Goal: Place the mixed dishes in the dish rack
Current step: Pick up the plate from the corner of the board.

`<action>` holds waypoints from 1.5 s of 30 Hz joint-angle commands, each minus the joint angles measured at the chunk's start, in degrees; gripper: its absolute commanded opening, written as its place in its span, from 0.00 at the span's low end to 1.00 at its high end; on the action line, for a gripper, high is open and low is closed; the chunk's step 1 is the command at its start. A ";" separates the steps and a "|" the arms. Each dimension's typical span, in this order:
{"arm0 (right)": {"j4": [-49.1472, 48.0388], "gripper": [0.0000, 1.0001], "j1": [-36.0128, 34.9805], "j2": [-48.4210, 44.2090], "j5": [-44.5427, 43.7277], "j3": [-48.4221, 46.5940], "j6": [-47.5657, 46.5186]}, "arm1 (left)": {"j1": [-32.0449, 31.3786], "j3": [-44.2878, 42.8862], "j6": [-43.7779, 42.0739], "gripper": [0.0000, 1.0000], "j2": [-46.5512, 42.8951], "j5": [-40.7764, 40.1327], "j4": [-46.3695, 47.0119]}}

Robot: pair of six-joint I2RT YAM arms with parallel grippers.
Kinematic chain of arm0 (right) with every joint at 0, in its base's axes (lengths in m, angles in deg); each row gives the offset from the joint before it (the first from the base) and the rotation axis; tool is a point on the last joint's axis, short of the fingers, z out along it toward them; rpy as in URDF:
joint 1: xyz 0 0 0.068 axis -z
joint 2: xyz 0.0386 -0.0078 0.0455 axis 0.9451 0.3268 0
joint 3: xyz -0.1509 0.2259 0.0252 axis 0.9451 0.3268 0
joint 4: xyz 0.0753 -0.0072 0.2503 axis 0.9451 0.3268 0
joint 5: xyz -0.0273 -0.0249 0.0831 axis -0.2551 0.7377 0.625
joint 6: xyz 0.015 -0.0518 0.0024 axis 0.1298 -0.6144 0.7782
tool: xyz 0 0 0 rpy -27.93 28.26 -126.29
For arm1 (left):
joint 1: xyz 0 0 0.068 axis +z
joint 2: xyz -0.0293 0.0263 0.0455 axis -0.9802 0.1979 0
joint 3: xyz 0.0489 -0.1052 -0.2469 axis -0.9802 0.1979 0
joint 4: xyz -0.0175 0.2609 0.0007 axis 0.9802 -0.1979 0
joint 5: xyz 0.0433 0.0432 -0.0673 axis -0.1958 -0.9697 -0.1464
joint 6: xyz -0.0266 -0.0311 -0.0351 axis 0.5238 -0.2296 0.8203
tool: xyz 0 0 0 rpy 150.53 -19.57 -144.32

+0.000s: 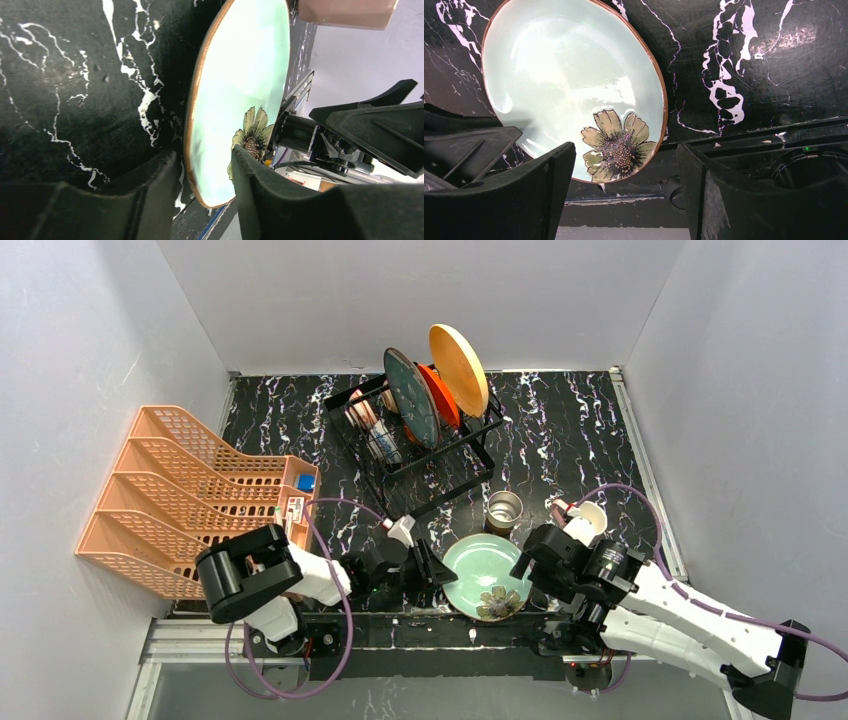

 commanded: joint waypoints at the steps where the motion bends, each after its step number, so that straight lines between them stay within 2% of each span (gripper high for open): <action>1: 0.60 0.82 0.08 -0.91 -1.56 -2.15 0.99 | -0.65 0.73 0.46 0.38 3.25 0.55 0.19; 3: 0.34 0.82 0.09 -1.07 -1.33 -2.09 0.99 | -0.74 0.82 0.70 0.32 4.03 0.59 1.06; 7: -0.10 0.81 0.14 -0.93 -1.06 -1.89 0.91 | -0.74 0.91 0.73 0.15 5.17 0.69 2.40; 9: -0.30 0.81 0.09 -0.85 -0.77 -1.80 0.82 | -0.74 1.02 0.58 0.02 5.11 0.52 2.79; 10: -0.33 0.81 0.13 -0.87 -0.76 -1.79 0.82 | -0.74 1.11 0.43 0.00 4.59 0.36 2.83; 17: 0.65 0.81 0.11 -1.39 -0.92 -2.41 0.95 | -0.46 3.85 0.45 0.00 -3.79 -3.16 2.39; 24: -1.96 0.82 0.12 -2.32 0.56 -3.18 -1.17 | 1.42 6.84 1.87 0.00 -15.41 -2.99 -0.64; 36: -16.85 0.82 0.09 -6.03 8.01 -2.92 -9.17 | 4.68 5.90 1.51 0.00 -42.11 -3.07 -19.34; 45: -24.23 0.75 0.09 -9.62 10.79 -3.89 -10.97 | 5.23 1.91 1.44 0.00 -47.31 0.99 -22.43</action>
